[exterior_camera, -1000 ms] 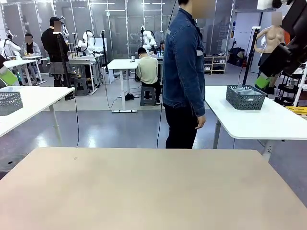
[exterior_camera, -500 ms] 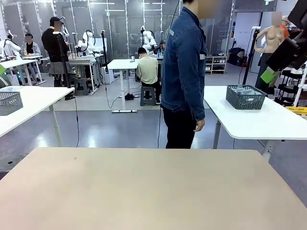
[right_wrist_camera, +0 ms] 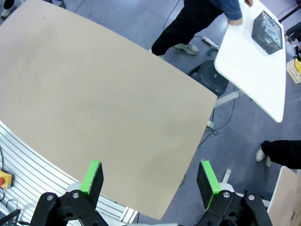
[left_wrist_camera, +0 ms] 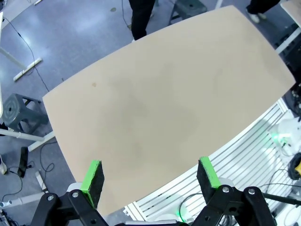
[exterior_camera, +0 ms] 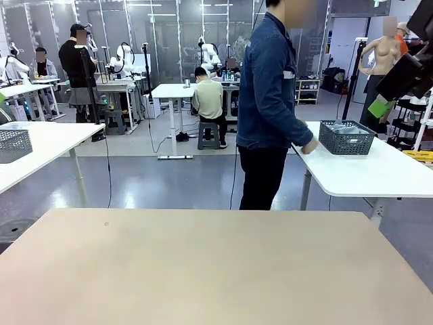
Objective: Fold the towels and place them in the basket.
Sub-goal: When a person lays out a Towel with hook on the table, fold it in half twice.
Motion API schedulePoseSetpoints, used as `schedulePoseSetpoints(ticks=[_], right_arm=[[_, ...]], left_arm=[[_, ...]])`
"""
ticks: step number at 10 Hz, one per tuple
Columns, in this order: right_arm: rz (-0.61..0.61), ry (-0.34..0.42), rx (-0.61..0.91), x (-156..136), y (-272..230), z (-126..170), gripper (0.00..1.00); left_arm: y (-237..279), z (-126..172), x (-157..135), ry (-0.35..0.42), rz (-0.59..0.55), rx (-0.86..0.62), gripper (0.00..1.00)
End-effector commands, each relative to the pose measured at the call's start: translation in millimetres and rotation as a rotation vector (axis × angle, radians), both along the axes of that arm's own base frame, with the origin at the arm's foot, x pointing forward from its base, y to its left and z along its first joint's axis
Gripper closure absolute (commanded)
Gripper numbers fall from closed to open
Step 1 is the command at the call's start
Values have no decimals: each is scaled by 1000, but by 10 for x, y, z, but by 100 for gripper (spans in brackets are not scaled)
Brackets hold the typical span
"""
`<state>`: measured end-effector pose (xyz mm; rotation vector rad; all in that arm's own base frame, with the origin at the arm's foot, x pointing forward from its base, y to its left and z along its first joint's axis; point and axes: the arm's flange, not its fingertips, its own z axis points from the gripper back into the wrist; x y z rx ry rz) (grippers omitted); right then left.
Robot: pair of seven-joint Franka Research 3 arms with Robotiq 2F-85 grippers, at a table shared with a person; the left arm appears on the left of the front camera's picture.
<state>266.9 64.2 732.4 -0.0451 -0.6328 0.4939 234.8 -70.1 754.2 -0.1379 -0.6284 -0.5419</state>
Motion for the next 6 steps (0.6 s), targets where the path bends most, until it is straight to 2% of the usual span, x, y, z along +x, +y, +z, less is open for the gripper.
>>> schedulePoseSetpoints(ticks=[1, 6], right_arm=[[-2, -5, 1, 4, -1, 8, 0], [-2, -5, 1, 4, -1, 8, 0]], left_arm=[[-7, 13, 7, -2, -1, 2, 0], [-7, 13, 7, -2, -1, 2, 0]])
